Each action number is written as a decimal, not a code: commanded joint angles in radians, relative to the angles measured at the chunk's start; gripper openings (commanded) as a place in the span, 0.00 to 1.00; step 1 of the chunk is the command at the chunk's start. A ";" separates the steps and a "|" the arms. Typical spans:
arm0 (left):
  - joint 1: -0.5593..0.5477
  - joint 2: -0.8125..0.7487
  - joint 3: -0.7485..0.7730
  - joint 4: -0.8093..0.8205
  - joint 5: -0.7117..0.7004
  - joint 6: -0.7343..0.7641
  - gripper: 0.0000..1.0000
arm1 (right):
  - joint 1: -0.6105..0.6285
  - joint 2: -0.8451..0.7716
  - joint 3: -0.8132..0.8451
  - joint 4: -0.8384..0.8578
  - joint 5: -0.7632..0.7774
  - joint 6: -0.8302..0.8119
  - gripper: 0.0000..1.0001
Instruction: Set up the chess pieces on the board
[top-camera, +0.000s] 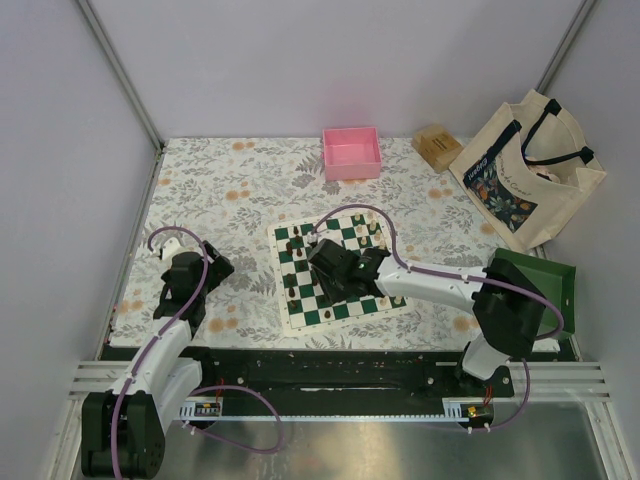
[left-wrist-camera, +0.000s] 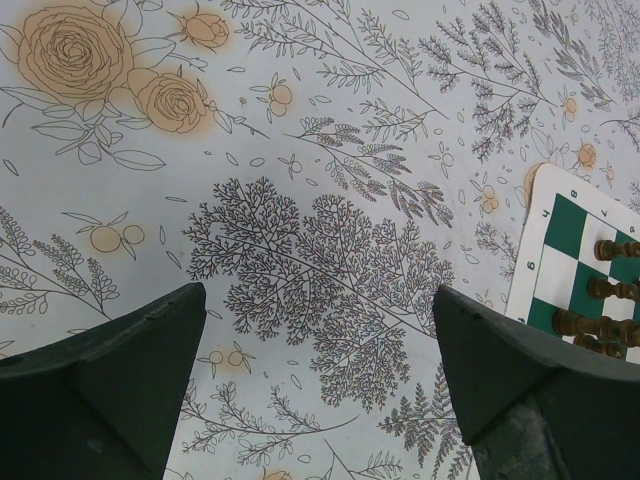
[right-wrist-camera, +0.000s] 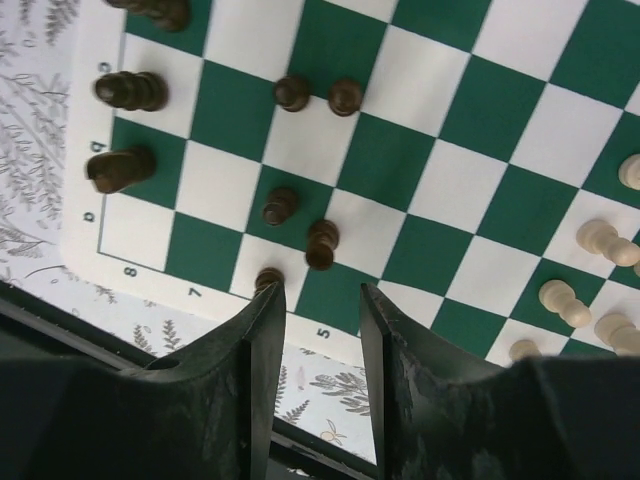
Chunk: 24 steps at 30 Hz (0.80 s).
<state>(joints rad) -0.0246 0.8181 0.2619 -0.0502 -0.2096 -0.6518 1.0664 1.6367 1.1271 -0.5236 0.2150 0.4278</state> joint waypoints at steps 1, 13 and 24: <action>0.002 -0.010 0.017 0.052 -0.001 0.007 0.99 | -0.043 -0.005 -0.023 0.066 -0.051 0.029 0.44; 0.002 -0.013 0.017 0.052 -0.001 0.006 0.99 | -0.069 0.052 -0.020 0.106 -0.118 0.034 0.44; 0.002 -0.013 0.017 0.052 0.001 0.007 0.99 | -0.068 0.071 -0.026 0.093 -0.086 0.040 0.44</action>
<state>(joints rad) -0.0246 0.8181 0.2619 -0.0502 -0.2096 -0.6518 1.0042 1.6974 1.0954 -0.4431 0.1139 0.4541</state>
